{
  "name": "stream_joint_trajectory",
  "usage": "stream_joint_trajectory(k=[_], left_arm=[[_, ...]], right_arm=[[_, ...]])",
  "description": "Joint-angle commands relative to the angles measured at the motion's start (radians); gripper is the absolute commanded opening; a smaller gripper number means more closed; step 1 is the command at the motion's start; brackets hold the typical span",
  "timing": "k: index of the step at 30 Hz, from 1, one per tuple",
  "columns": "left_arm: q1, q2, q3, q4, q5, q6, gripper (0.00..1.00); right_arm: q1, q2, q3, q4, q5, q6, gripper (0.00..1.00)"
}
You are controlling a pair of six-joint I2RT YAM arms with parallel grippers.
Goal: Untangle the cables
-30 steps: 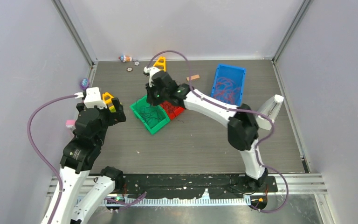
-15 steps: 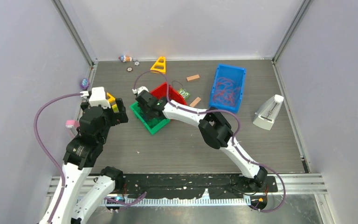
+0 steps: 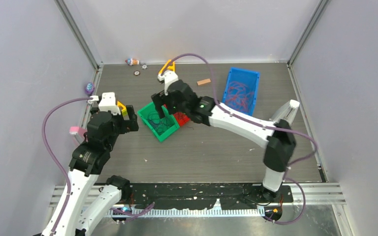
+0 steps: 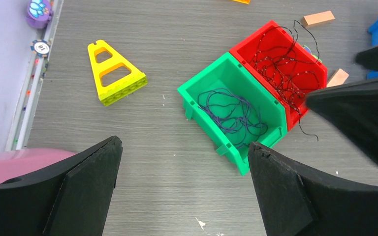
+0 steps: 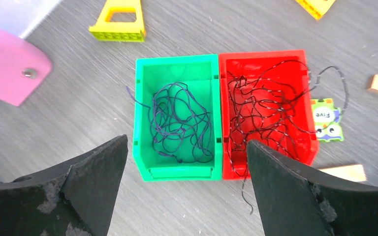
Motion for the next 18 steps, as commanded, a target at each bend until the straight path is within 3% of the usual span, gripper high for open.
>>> stream_joint_trajectory(k=[1,7,13,18], left_arm=[[0.004,-0.003,-0.004,0.018,0.041,-0.026,1.0],[0.004,-0.001,-0.017,0.026,0.071,-0.064,0.99],[0.003,0.0,-0.062,0.06,0.125,-0.123,1.0],[0.003,-0.007,-0.145,0.133,0.163,-0.174,1.0]], right_arm=[[-0.013,-0.198,-0.179,0.145,0.0,-0.043,0.95],[-0.12,-0.447,-0.445,0.209,-0.097,-0.021,0.95],[-0.365,-0.678,-0.727,0.301,-0.302,0.046,0.95],[-0.549,-0.829,-0.899,0.318,-0.327,0.053,0.95]])
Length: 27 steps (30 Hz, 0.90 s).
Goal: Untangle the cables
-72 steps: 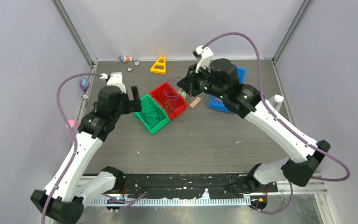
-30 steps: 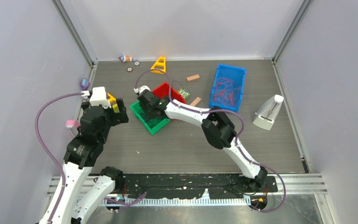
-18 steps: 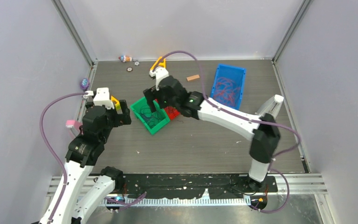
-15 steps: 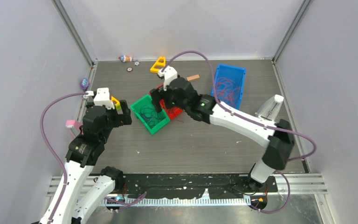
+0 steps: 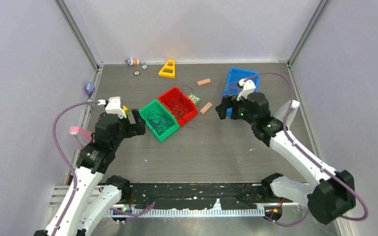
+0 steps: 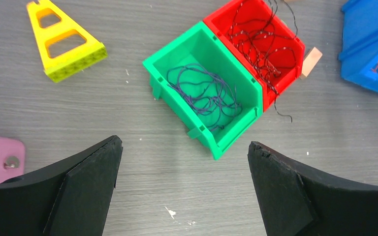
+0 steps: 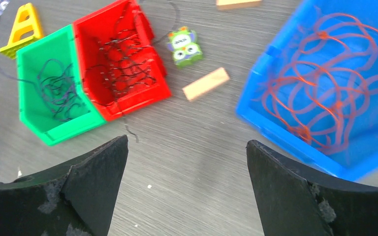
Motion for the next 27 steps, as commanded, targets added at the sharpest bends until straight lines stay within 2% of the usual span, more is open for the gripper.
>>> stream_joint_trajectory(k=[1,4,6,11,15,17,21,24,27], left_arm=[[0.002,-0.009,-0.074,0.122,0.068,-0.069,0.99],[0.003,-0.035,-0.161,0.212,0.132,-0.077,1.0],[0.001,-0.085,-0.271,0.306,0.158,-0.077,0.99],[0.001,-0.172,-0.469,0.475,0.109,-0.086,1.0],[0.001,-0.174,-0.538,0.532,0.072,-0.092,0.99],[0.001,-0.167,-0.563,0.551,0.039,-0.095,0.99],[0.001,-0.149,-0.605,0.605,-0.051,-0.125,1.0],[0.001,-0.154,-0.643,0.669,-0.153,-0.115,1.0],[0.001,-0.171,-0.665,0.746,-0.254,-0.108,1.0]], right_arm=[[-0.104,-0.143,-0.103,0.095,-0.055,0.02,0.95],[-0.15,-0.215,-0.211,0.172,-0.021,0.056,0.95],[-0.169,-0.264,-0.281,0.227,0.074,0.072,0.95],[-0.179,-0.376,-0.513,0.442,0.137,0.011,0.95],[-0.179,-0.415,-0.653,0.64,0.153,0.029,0.95],[-0.18,-0.416,-0.682,0.683,0.187,0.02,0.95],[-0.179,-0.419,-0.679,0.614,0.299,0.014,0.95],[-0.179,-0.443,-0.691,0.628,0.388,0.023,0.95],[-0.179,-0.42,-0.697,0.738,0.403,-0.104,0.95]])
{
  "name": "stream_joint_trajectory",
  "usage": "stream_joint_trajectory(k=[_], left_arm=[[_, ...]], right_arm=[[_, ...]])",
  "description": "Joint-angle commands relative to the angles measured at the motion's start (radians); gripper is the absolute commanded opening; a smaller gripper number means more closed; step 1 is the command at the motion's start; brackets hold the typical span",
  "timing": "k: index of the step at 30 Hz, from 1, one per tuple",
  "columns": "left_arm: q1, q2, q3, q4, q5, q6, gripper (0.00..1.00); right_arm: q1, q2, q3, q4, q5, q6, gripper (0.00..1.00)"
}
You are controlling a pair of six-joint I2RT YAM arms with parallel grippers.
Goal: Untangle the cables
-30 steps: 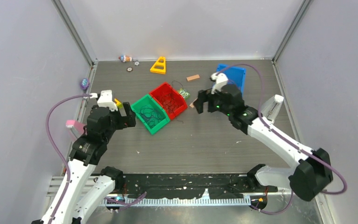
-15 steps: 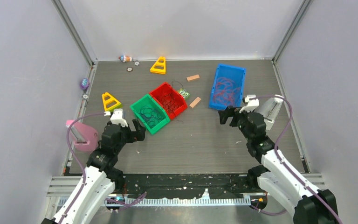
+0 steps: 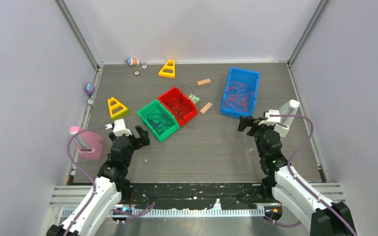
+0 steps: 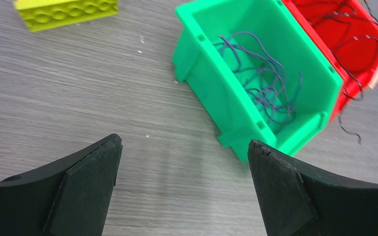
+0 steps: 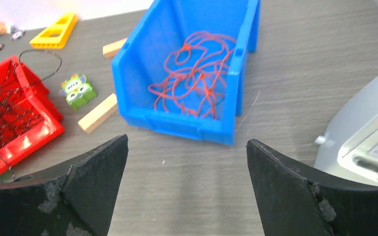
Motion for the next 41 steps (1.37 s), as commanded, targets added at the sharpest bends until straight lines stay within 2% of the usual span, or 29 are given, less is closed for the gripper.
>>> stream_joint_trajectory(k=[1,3,5,6,8,12,15,16,17,18,20,21,22,23,25,26,27,30,32,41], left_arm=[[0.001,-0.018,-0.031,0.236,-0.161,0.036,0.99],[0.001,-0.002,-0.045,0.365,-0.155,0.13,1.0],[0.002,0.043,-0.048,0.47,-0.191,0.242,1.0],[0.004,0.075,-0.045,0.502,-0.231,0.245,1.0],[0.009,0.125,-0.03,0.542,-0.227,0.253,1.0],[0.01,0.212,-0.041,0.708,-0.282,0.417,0.99],[0.02,0.385,-0.1,0.931,-0.301,0.48,1.0],[0.029,0.497,-0.103,1.039,-0.308,0.517,1.0],[0.03,0.546,-0.08,1.089,-0.309,0.566,0.99],[0.036,0.579,-0.047,1.067,-0.284,0.604,0.99],[0.123,0.666,-0.007,1.052,-0.189,0.551,0.99],[0.216,0.728,-0.011,1.106,-0.071,0.505,0.98],[0.255,0.78,-0.019,1.186,-0.007,0.483,0.96],[0.265,0.772,-0.018,1.181,0.025,0.48,0.97],[0.266,0.718,0.001,1.038,0.132,0.498,0.94],[0.265,0.746,-0.004,1.097,0.167,0.53,0.98],[0.264,0.763,-0.006,1.128,0.166,0.538,0.99],[0.266,0.739,0.036,1.015,0.168,0.526,1.0],[0.273,0.752,0.017,1.071,0.174,0.524,1.0],[0.278,0.748,0.03,1.036,0.205,0.529,1.0]], right_arm=[[-0.003,0.043,0.007,0.188,0.121,-0.173,0.95],[-0.014,0.112,0.03,0.23,0.163,-0.25,0.95],[-0.064,0.199,-0.019,0.38,0.153,-0.268,0.95],[-0.121,0.25,-0.02,0.44,0.124,-0.259,0.95],[-0.191,0.316,-0.001,0.429,0.048,-0.221,0.95],[-0.221,0.437,0.004,0.558,0.059,-0.269,0.95],[-0.243,0.483,0.001,0.629,0.053,-0.263,0.95],[-0.248,0.514,0.0,0.643,0.049,-0.256,0.95],[-0.25,0.539,-0.002,0.683,0.047,-0.255,0.95],[-0.253,0.607,0.004,0.703,0.048,-0.252,0.95],[-0.249,0.636,0.03,0.693,0.055,-0.255,0.96],[-0.249,0.645,0.032,0.697,0.053,-0.254,0.97],[-0.248,0.652,0.028,0.72,0.057,-0.261,0.99],[-0.247,0.64,0.029,0.695,0.059,-0.26,0.99],[-0.245,0.65,0.032,0.716,0.044,-0.264,0.96],[-0.244,0.648,0.035,0.71,0.037,-0.274,0.96],[-0.243,0.642,0.037,0.682,0.007,-0.286,0.95],[-0.243,0.646,0.046,0.679,-0.023,-0.298,0.95],[-0.242,0.647,0.048,0.674,-0.036,-0.303,0.95],[-0.242,0.647,0.048,0.675,-0.04,-0.304,0.95]])
